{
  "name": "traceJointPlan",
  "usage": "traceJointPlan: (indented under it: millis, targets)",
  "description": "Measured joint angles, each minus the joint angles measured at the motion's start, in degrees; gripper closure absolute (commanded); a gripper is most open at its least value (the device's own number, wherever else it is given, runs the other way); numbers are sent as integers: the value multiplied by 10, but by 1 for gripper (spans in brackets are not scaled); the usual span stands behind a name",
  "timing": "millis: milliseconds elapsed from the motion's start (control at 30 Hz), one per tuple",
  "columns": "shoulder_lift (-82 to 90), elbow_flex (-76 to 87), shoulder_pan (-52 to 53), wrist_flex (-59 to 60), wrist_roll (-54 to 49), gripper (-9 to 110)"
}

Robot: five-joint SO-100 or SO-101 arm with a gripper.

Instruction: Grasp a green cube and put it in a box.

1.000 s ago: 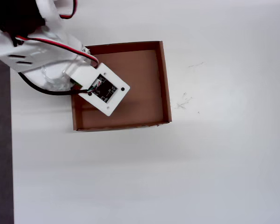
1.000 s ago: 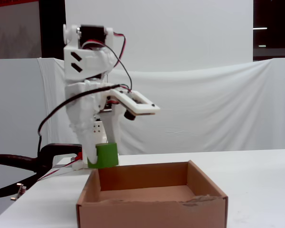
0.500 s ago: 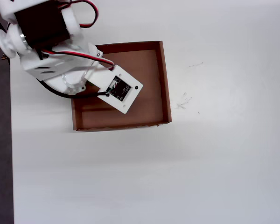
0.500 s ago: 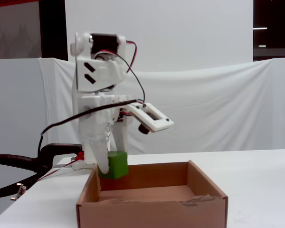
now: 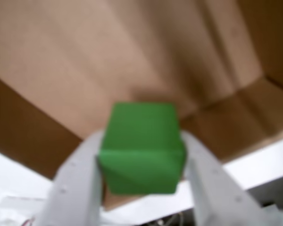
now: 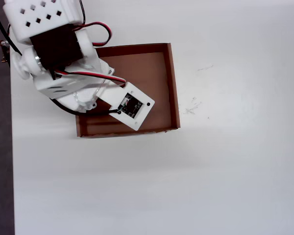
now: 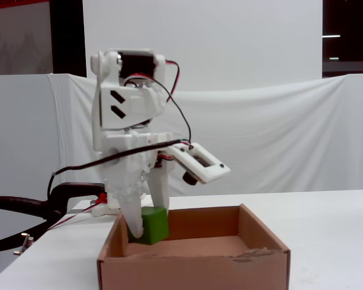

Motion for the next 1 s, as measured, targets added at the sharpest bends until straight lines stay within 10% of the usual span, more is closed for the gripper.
traceJointPlan:
  millis: [1000]
  targets:
    - [-62, 0, -15, 0, 0, 86]
